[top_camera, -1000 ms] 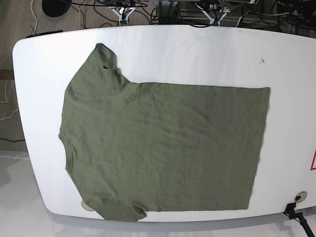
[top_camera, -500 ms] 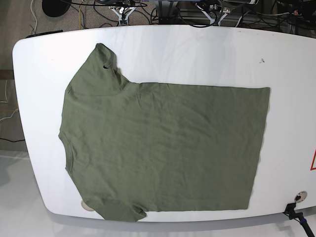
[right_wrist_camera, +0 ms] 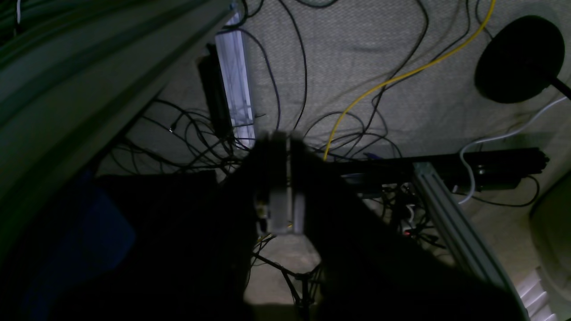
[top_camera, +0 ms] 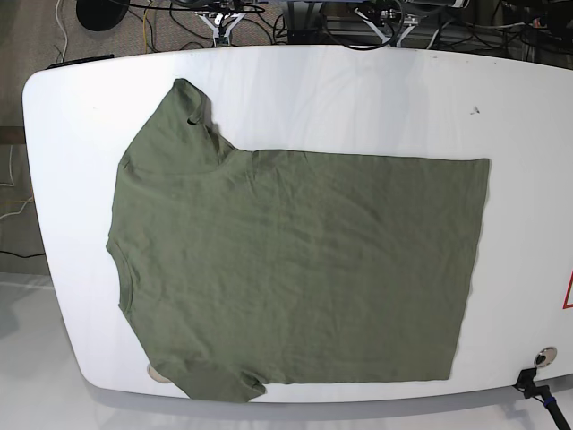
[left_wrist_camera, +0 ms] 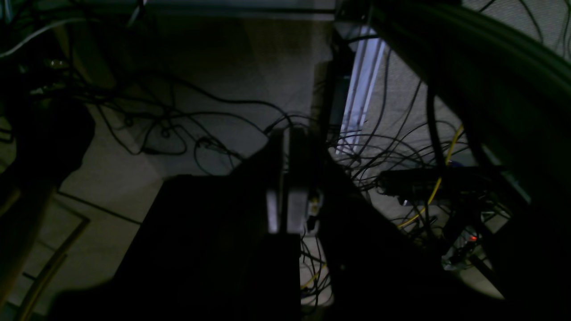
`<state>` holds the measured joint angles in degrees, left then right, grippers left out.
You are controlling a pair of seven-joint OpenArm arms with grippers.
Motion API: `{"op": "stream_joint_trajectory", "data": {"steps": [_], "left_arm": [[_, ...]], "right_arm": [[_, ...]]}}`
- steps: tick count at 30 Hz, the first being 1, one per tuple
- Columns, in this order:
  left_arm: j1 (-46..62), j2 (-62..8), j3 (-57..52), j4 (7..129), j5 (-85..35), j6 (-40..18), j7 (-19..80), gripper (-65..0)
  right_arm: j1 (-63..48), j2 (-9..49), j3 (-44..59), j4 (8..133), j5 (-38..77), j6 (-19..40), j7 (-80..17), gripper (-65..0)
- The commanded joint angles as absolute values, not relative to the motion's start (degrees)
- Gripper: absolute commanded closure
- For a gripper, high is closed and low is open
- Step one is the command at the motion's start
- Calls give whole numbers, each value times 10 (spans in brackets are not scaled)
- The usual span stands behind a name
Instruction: Fold the T-shirt properly
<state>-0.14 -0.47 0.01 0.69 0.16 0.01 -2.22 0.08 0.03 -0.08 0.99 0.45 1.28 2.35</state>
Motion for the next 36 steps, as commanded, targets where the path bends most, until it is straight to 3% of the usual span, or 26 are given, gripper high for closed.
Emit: {"op": "stream_joint_trajectory", "data": {"steps": [1,36], "left_arm": [[-1,-5,-1,9,3,2,-25,-4],[5,-11,2,15,-5,1,-32,-8]], "right_arm": [[-1,3,-1,10,10,13,21,-4],[-2,6,-4,19,11,18,19,0]]}}
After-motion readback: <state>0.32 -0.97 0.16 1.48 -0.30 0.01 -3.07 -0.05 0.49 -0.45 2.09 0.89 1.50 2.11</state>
